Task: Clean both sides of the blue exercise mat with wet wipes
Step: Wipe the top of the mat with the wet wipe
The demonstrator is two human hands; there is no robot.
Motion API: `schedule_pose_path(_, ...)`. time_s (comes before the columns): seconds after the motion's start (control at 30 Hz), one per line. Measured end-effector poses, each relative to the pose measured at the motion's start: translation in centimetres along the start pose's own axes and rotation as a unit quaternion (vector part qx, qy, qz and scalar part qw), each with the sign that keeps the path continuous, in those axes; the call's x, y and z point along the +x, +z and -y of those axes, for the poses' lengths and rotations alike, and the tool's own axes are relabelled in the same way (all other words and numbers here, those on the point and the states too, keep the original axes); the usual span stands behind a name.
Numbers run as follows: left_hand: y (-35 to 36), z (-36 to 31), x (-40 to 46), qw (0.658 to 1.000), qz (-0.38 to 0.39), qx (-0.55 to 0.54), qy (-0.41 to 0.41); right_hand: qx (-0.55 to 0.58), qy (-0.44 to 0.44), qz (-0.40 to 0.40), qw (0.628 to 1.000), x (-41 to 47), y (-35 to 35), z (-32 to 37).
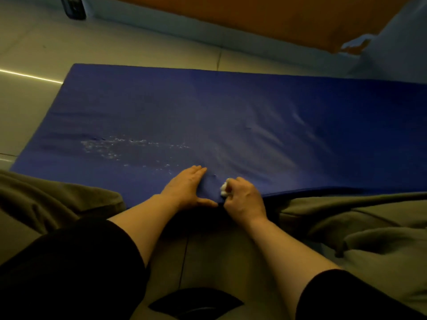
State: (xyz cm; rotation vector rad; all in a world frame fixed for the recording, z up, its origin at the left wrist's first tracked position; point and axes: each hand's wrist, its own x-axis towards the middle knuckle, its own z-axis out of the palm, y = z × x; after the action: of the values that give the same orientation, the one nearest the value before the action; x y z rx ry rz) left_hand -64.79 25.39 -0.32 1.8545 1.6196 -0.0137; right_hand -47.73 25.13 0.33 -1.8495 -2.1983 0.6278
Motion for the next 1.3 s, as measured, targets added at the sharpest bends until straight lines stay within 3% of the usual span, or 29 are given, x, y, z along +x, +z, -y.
schedule_pose_path(0.13, -0.4, -0.2, -0.6, 1.000, 0.004, 0.012, -0.012, -0.088, 0.158, -0.073, 0.981, 0.4, -3.4, -3.8)
schedule_pose_path(0.2, -0.5, -0.2, -0.7, 1.000, 0.001, 0.005, -0.015, -0.096, 0.192, -0.075, 0.974, 0.3, -3.7, -3.7)
schedule_pose_path(0.27, -0.6, -0.1, -1.0, 1.000, -0.001, 0.005, -0.023, -0.090, 0.165, -0.052, 0.981, -0.1, -2.8, -1.5)
schedule_pose_path(0.37, -0.7, 0.4, -1.5, 0.999, 0.003, 0.027, -0.042, -0.047, 0.045, 0.030, 0.997, -0.6, 0.2, 3.0)
schedule_pose_path(0.5, -1.0, 2.0, -2.2, 0.997, 0.021, 0.027, -0.065, -0.035, -0.054, 0.103, 0.993, -0.8, 2.3, 5.5)
schedule_pose_path(0.57, -1.0, 2.6, -2.5, 0.997, 0.028, 0.016, -0.068, -0.066, -0.029, 0.077, 0.994, 0.1, 1.8, 3.8)
schedule_pose_path(0.73, -0.6, 3.9, -2.4, 0.998, -0.017, 0.003, -0.065, -0.121, 0.129, -0.004, 0.984, 3.0, -0.5, 0.3)
schedule_pose_path(0.8, -0.4, 4.6, -2.4, 0.995, -0.042, -0.013, -0.089, -0.099, 0.099, 0.004, 0.990, 3.0, 0.7, 2.2)
schedule_pose_path(0.93, 0.1, 5.5, -2.0, 0.990, -0.065, 0.000, -0.125, -0.027, -0.069, 0.067, 0.995, 1.3, 4.7, 8.3)
schedule_pose_path(1.0, 0.3, 5.7, -1.9, 0.989, -0.064, 0.010, -0.130, -0.018, -0.098, 0.085, 0.991, 1.3, 5.2, 9.0)
schedule_pose_path(1.07, 0.4, 5.8, -1.9, 0.989, -0.052, 0.026, -0.132, -0.041, -0.067, 0.079, 0.994, 2.1, 4.7, 7.2)
schedule_pose_path(1.2, 0.2, 6.0, -2.0, 0.989, -0.049, 0.027, -0.135, -0.085, 0.098, -0.004, 0.992, 4.1, 2.2, 2.5)
schedule_pose_path(1.3, 0.2, 6.0, -1.9, 0.987, -0.059, 0.019, -0.148, -0.088, 0.091, 0.001, 0.992, 4.5, 3.0, 4.1)
